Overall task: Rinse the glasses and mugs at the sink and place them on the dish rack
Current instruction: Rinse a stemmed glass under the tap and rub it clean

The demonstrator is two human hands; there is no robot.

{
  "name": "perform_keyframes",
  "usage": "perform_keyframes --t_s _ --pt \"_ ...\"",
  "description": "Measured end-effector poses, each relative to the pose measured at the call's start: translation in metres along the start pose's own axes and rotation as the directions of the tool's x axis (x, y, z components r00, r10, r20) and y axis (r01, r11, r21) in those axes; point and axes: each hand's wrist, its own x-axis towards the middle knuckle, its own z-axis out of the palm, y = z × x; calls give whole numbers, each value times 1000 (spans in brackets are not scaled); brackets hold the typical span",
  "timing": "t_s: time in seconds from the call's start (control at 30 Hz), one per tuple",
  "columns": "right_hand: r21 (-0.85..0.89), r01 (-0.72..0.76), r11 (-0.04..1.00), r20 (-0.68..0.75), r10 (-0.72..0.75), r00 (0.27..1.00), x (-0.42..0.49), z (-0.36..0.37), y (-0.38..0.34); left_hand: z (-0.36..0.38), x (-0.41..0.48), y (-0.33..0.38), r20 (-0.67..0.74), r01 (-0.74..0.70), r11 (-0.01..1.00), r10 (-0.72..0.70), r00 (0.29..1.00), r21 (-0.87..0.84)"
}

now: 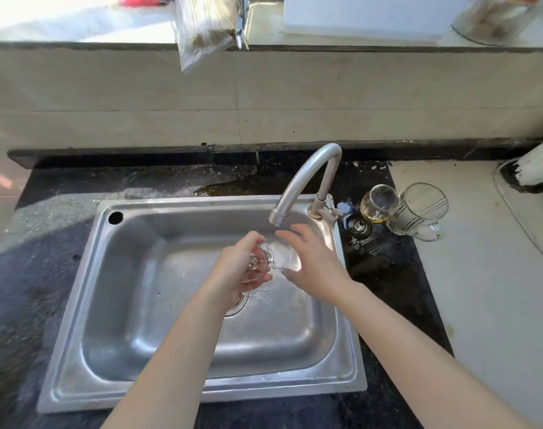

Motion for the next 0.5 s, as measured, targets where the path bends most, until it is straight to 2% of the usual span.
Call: perform_keyframes --t_s 0.07,0.23,0.33,0.4,0.5 --pt "27 54 998 19 -54 998 -2 14 -5 2 -8 0 30 -11 1000 10 999 25" --pt "9 149 989 -122 -147 982 -12 30 -6 -1 -30 1 115 -32 998 26 993 54" --pt "122 165 979 -103 -153 983 -18 30 -4 -5 -43 4 161 -81 990 62 985 117" --pt "213 146 966 -66 -135 989 -22 27 -4 -9 -47 3 127 -199 959 176 976 204" --pt "311 107 944 -4 -111 994 -28 23 -4 -16 -46 -3 122 -416 843 399 909 340"
